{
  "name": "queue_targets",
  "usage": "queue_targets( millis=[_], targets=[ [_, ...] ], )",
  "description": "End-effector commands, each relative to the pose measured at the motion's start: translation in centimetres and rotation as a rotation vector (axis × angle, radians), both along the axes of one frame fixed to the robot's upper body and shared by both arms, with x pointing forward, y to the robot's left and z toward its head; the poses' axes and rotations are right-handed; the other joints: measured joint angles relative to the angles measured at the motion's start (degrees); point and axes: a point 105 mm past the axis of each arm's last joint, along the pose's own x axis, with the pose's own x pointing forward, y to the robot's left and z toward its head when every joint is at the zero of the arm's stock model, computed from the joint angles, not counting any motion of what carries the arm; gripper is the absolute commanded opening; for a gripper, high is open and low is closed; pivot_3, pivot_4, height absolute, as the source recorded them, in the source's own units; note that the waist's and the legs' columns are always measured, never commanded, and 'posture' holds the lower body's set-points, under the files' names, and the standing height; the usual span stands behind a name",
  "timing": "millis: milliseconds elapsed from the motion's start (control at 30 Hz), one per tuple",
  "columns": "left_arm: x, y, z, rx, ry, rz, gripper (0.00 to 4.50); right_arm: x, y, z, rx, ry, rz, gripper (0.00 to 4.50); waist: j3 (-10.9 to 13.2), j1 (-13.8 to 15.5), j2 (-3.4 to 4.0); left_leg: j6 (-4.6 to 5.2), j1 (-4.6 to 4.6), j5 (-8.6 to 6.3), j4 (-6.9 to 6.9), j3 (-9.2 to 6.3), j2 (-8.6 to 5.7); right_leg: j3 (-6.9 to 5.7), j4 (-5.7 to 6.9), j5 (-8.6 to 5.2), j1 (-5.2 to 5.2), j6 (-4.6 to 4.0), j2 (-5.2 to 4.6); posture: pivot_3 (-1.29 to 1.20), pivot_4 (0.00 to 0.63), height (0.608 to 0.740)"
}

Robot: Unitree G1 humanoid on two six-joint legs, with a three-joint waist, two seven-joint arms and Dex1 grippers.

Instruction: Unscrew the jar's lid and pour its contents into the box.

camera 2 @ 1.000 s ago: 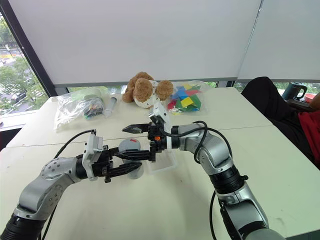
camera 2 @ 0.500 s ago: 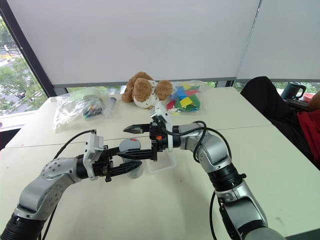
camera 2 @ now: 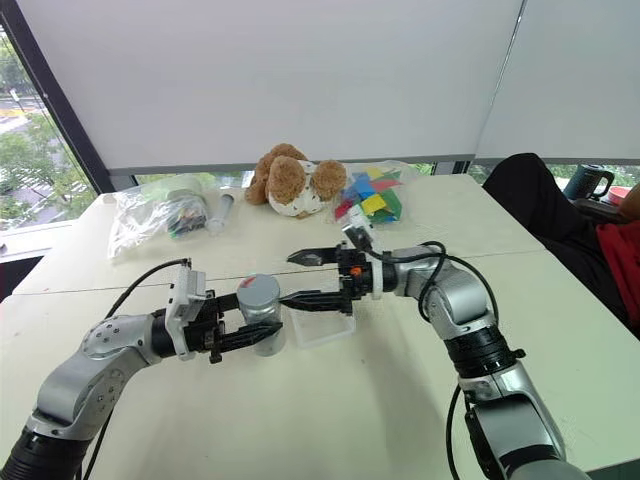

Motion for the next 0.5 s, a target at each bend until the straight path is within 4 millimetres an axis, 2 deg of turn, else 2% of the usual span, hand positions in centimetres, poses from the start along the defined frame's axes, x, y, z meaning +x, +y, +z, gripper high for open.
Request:
queue_targets(
  millis=[33,133,267,500],
  targets=[
    [-0.7,-0.3,1.0,-0.010,-0.051,-0.027,2.10,-1.2,-0.9,1.8,0.061,-0.028,0.059,4.45,0.0,-0.1,0.00,0.00,0.00,0.00,0.00,-0.01,0.00,0.00,0.00,0.00,0.00,0.00,0.00,0.00,0.150,0.740],
    [-0.7,-0.2,1.0,-0.009,-0.051,-0.021,2.10,-2.5,-0.4,2.2,0.057,-0.023,0.126,4.45,0.0,-0.2,0.01,0.00,0.01,0.00,-0.01,0.00,0.01,0.00,0.01,0.00,-0.01,0.01,0.00,0.00,0.150,0.740],
    [-0.6,-0.3,1.0,-0.010,-0.051,-0.014,2.10,-4.0,1.7,2.5,0.053,-0.039,0.196,4.45,0.0,-0.2,0.01,0.00,0.02,0.00,-0.02,-0.02,0.02,0.00,0.03,0.00,-0.02,0.01,0.01,0.00,0.150,0.740],
    [-0.5,-0.5,1.0,-0.017,-0.052,-0.011,2.10,-4.3,4.6,2.6,0.025,-0.076,0.191,4.45,0.0,-0.1,0.01,0.00,0.00,0.00,0.00,-0.02,0.01,0.00,0.02,0.00,-0.01,0.01,0.01,0.00,0.150,0.740]
  ],
)
